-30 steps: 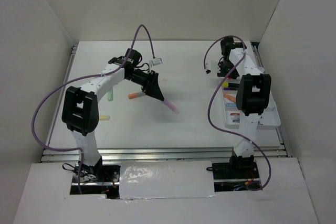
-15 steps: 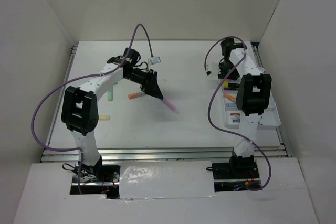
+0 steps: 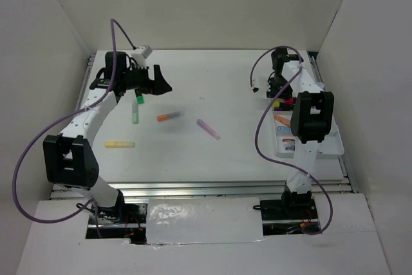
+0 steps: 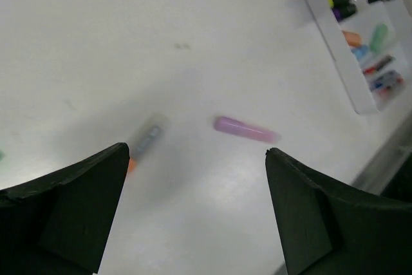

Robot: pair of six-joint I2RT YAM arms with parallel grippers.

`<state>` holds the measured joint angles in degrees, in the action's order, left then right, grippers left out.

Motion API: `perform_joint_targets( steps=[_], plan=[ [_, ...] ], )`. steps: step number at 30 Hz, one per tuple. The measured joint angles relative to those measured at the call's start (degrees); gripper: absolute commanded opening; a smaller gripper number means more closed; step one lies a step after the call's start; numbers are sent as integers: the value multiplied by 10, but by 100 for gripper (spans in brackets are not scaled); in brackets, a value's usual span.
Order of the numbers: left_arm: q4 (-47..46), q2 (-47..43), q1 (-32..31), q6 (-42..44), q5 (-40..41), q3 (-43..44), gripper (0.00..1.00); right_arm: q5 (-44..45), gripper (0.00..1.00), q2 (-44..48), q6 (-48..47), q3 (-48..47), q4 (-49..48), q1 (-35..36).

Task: Sort the stationery into containers
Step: Place the stationery into the container, then grab a piece of stationery with the left arm

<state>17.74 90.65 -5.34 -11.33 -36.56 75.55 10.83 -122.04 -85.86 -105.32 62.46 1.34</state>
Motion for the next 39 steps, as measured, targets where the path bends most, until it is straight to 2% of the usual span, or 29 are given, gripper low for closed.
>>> perform_joint_targets(
  steps=[4, 5, 6, 7, 8, 11, 16, 24, 32, 36, 37, 39],
  plan=[
    [0, 0, 32, 23, 91, 38, 99, -44, 40, 23, 38, -4, -26, 1],
    [10, 15, 37, 26, 127, 59, 97, -60, 40, 35, 54, -3, -39, 2],
    [17, 36, 41, 27, 162, 83, 90, -75, 40, 50, 66, 0, -52, 2],
    [21, 63, 44, 30, 199, 110, 90, -94, 40, 78, 82, 13, -74, 3],
    [20, 87, 47, 32, 229, 126, 85, -107, 40, 106, 96, 27, -90, 5],
    [23, 145, 51, 32, 312, 138, 82, -140, 40, 203, 143, 79, -137, 14],
    [33, 219, 52, 15, 391, 137, 74, -190, 40, 308, 233, 108, -182, 26],
    [37, 306, 52, -23, 428, 188, 74, -243, 40, 342, 325, 140, -185, 26],
    [45, 359, 52, -28, 430, 213, 58, -263, 40, 348, 340, 160, -175, 25],
    [47, 362, 51, -27, 418, 217, 46, -272, 39, 357, 338, 162, -175, 25],
    [47, 362, 50, -26, 413, 217, 35, -275, 39, 362, 337, 167, -176, 26],
    [46, 362, 49, -25, 400, 217, 24, -278, 38, 377, 328, 186, -180, 28]
  ],
)
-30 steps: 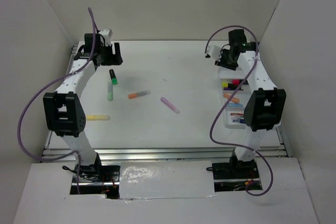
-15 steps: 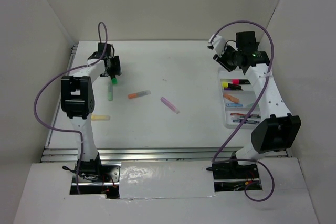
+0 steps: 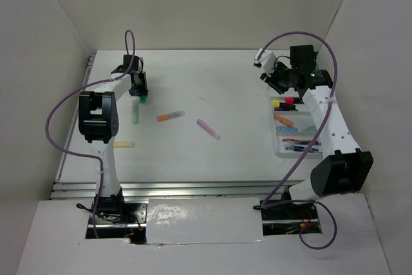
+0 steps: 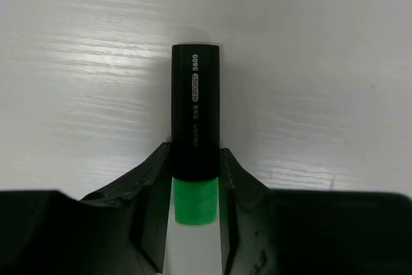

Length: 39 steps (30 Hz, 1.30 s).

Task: Sort the stationery into containers
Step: Grab a piece of stationery with the left arm, then pass the stationery from the left arm to the right

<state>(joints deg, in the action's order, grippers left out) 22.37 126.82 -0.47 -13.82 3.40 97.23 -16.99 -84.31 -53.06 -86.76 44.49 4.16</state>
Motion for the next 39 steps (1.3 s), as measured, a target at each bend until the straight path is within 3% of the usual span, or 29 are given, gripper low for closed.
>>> perform_joint_targets(
  steps=[2, 9, 17, 21, 25, 31, 39],
  plan=[
    [-2, -1, -5, 2, -15, -1, 10, -3, 38, 22, -11, 27, -4, 7],
    [15, -47, -63, 1, -110, -54, 3, -3, 38, 135, -63, 146, -35, 85],
    [65, -143, -100, 14, -439, -83, 0, -47, 37, 261, -131, 251, -76, 168],
    [96, -181, -115, 35, -532, -106, 0, -68, 37, 289, -156, 264, -77, 199],
    [94, -219, -141, 11, -577, -171, 1, -66, 36, 294, -163, 267, -91, 265],
    [75, -221, -183, -49, -594, -188, 3, -47, 34, 273, -174, 271, -108, 396],
    [52, -220, -206, -93, -626, -188, 1, -50, 32, 128, -187, 224, -93, 488]
  ],
)
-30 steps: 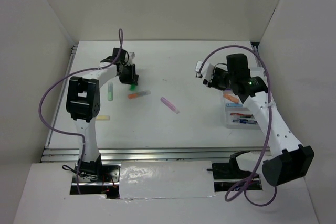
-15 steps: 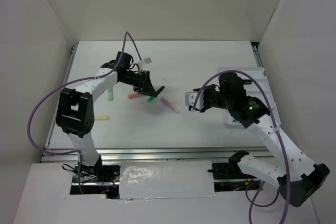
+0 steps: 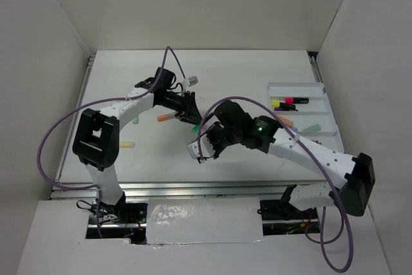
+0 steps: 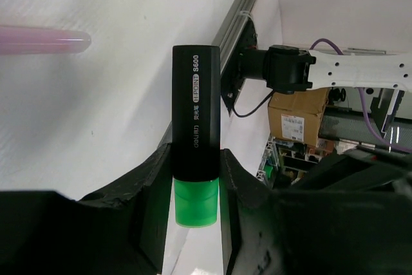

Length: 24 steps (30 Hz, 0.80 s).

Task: Sort the stationery into containers
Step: Pass the stationery from the left arm to the right

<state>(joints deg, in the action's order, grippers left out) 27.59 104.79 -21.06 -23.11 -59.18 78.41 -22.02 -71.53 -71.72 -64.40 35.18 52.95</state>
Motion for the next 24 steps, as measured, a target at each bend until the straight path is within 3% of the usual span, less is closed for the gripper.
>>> perform_joint_targets(
  steps=[9, 24],
  plan=[
    [-7, 1, -20, -11, -12, 0, 4, 10, 39, -87, -17, -9, -4, 12],
    [-8, 11, -24, -13, -15, 0, 4, 53, 51, -124, -34, -47, -15, 3]
  ],
)
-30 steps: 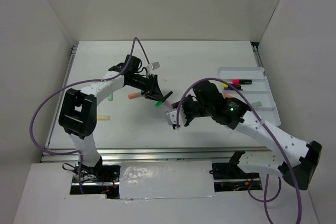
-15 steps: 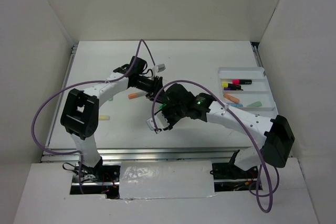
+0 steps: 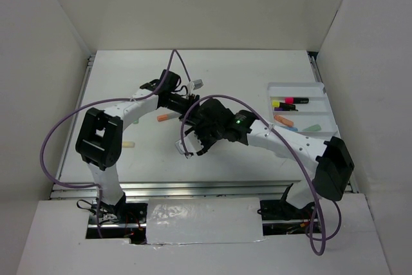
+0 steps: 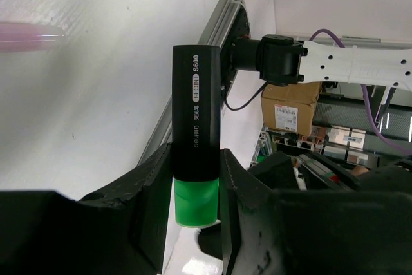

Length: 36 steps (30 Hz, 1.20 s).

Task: Sort the stationery into containers
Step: Pass the stationery from the left arm to the right, then place the stationery into the container

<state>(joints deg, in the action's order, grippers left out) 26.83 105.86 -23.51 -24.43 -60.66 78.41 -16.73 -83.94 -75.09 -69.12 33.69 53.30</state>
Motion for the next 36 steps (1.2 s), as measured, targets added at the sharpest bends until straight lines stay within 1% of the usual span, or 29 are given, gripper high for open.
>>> perform_joint_targets(
  steps=[3, 5, 6, 8, 9, 11, 12, 14, 15, 16, 17, 18, 19, 20, 21, 23, 27, 29, 32, 36],
  plan=[
    [-1, 0, 0, 0, 0, 0, 4, 14, 50, -18, -4, 0, 0, -5],
    [-4, 0, 1, 0, 4, 0, 4, 19, 46, -28, -11, 0, 0, -7],
    [-4, 0, 1, 0, 6, 0, 4, 20, 41, -31, -13, 0, -1, -7],
    [-5, 0, 0, 0, 8, 0, 4, 26, 35, -33, -20, -2, -2, -7],
    [-5, 1, 0, 0, 8, 0, 4, 28, 30, -35, -21, -4, -3, -7],
    [-5, 1, 0, 0, 8, 0, 5, 31, 25, -37, -26, -7, -7, -7],
    [-5, 2, 0, 0, 8, 0, 7, 32, 19, -37, -29, -7, -9, -7],
    [-7, 2, 0, 0, 8, 0, 10, 34, 14, -37, -33, -7, -12, -8],
    [-10, 2, 0, 0, 8, 0, 15, 35, 11, -37, -36, -7, -12, -9],
    [-14, 2, 0, 0, 8, 0, 18, 36, 10, -37, -40, -7, -12, -10],
    [-17, 2, 0, 0, 8, 0, 23, 36, 9, -37, -42, -7, -12, -11],
    [-20, 2, 0, 0, 8, 0, 39, 36, 8, -37, -44, -7, -12, -13],
    [-24, 2, 0, -1, 8, 0, 48, 35, 7, -37, -47, -7, -12, -15],
    [-28, 2, 0, 0, 9, 0, 67, 34, 7, -37, -50, -7, -11, -18],
    [-33, 2, 1, 2, 15, 0, 75, 31, 6, -36, -49, -7, -10, -20],
    [-38, 2, 6, 2, 24, 0, 99, 28, 5, -29, -51, -6, 6, -29],
    [-41, 2, 24, 2, 42, 1, 99, 26, 5, -6, -52, -6, 31, -61],
    [-44, 0, 33, -1, 43, -5, 99, 31, 5, 14, -58, -6, 40, -111],
    [-56, -9, 49, -13, 54, -36, 99, 41, 5, 33, -79, -6, 52, -198],
    [-48, -9, 63, -14, 64, -47, 99, 47, 5, 30, -119, -5, 71, -319]
  ],
)
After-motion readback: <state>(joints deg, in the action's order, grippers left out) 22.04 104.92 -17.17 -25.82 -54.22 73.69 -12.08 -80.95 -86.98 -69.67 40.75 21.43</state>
